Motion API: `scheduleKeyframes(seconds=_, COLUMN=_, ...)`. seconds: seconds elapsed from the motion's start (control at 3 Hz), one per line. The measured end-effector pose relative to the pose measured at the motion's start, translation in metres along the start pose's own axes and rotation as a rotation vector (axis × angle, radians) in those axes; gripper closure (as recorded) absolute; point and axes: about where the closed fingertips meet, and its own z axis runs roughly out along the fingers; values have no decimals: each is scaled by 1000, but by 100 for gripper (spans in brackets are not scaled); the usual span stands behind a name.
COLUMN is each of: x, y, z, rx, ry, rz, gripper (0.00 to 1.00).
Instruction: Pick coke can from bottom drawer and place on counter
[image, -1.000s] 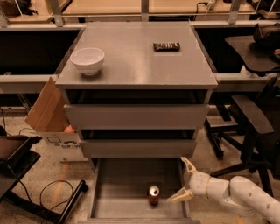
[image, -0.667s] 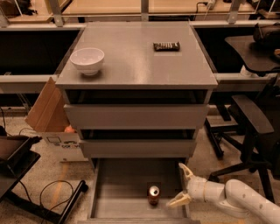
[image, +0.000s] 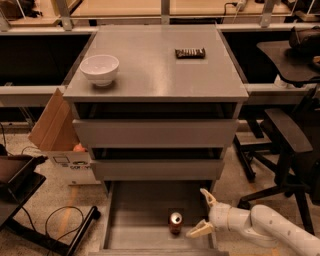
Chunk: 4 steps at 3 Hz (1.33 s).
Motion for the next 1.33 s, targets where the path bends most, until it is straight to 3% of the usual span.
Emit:
scheduleKeyframes(seconds=0.67, x=62, y=-8, z=77, rx=-61, ry=4, rz=-63, gripper=0)
scheduleKeyframes(seconds=1.33, x=117, y=-13, z=124, rx=-106, ry=57, rz=-78, gripper=0)
